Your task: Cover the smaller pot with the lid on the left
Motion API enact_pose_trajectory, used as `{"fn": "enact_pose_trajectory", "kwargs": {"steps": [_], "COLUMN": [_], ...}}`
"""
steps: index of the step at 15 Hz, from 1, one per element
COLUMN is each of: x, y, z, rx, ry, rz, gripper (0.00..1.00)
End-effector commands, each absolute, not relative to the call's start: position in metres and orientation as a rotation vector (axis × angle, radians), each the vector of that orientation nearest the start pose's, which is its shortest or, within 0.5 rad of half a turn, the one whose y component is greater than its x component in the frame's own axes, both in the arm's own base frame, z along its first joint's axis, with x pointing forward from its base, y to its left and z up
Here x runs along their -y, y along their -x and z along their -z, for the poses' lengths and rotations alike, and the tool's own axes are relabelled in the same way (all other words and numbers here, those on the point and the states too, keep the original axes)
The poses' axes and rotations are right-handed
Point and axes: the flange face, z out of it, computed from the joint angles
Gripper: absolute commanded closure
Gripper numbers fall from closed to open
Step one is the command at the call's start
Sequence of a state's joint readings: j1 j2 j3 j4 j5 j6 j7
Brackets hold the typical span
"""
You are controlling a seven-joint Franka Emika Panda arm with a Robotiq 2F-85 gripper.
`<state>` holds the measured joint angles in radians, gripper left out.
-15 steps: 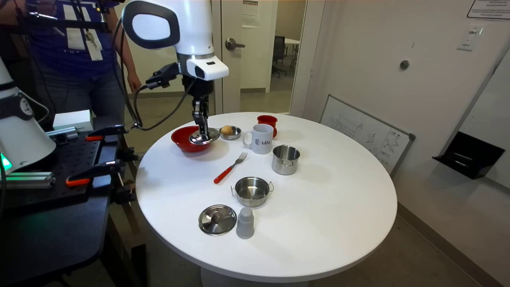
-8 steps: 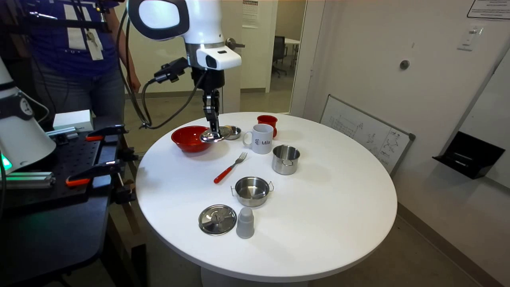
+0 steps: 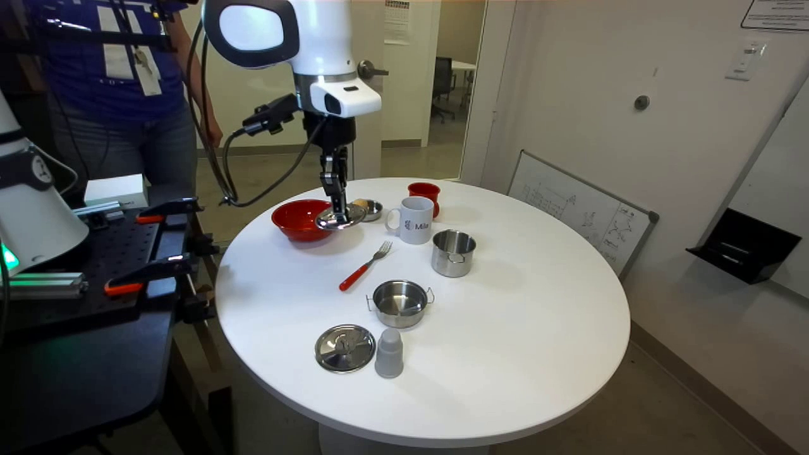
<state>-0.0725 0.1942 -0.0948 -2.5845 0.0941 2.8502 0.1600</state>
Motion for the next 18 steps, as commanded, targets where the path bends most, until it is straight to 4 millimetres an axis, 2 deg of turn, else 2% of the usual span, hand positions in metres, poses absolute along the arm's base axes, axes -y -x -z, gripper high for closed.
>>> {"fn": "enact_pose_trajectory", "kwargs": {"steps": [1,7,12,18], "x": [0.102,0.147,0.174,0.200], "y": [-0.455,-0.488,-0.513,-0.527], "z": [-0.174,-0.142,-0.118,-0.101], "rx": [-0.810,-1.034,-1.133,-1.296], "ry": [2.968,2.840,2.811,2.781], "rz": [0.082,0.099,0.122,0.118], "gripper": [0.90,0.90,0.90,0.90]}}
